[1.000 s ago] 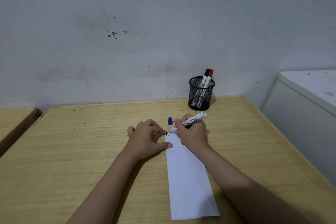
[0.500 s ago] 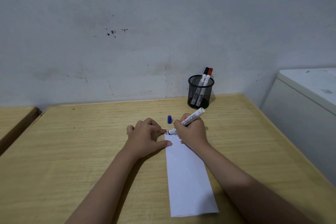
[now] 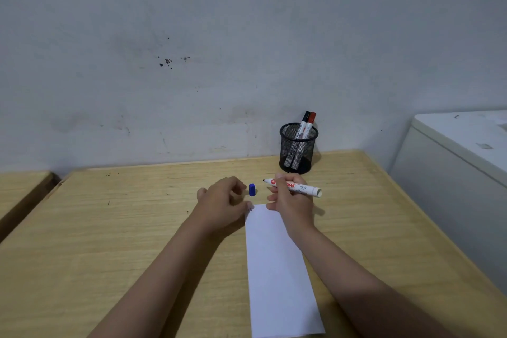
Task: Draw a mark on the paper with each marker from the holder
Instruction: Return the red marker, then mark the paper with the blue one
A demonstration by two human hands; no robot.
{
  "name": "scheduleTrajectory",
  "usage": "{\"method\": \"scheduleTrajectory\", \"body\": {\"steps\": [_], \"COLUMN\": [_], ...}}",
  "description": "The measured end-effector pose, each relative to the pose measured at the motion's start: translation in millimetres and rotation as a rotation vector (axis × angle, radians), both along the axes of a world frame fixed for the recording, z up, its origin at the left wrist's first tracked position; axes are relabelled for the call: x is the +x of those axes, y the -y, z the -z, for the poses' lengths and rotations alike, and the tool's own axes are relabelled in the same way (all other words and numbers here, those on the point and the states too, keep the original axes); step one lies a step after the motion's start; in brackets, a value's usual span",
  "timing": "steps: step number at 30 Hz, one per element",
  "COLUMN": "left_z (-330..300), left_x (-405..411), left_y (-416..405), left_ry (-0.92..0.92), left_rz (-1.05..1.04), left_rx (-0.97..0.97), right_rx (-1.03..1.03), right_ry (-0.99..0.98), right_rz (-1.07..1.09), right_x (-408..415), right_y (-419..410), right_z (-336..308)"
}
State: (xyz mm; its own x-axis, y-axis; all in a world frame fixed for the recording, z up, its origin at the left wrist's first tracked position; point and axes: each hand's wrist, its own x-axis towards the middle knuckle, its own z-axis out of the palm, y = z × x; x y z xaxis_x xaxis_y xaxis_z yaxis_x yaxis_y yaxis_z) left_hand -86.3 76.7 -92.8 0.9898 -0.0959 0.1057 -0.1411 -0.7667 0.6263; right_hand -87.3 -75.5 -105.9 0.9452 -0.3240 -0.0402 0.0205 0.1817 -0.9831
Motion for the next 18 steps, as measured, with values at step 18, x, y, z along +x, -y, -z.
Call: {"method": "scheduleTrajectory", "body": {"steps": [18], "left_z": [-31], "left_x": [15], "left_y": [17], "left_ry": [-0.268], "left_rz": [-0.038], "left_rx": [-1.071], "right_rx": [0.207], "right_ry": [0.223], "right_rz": [-0.049], "right_x": [-12], "right_y": [18], "right_z": [-30]}}
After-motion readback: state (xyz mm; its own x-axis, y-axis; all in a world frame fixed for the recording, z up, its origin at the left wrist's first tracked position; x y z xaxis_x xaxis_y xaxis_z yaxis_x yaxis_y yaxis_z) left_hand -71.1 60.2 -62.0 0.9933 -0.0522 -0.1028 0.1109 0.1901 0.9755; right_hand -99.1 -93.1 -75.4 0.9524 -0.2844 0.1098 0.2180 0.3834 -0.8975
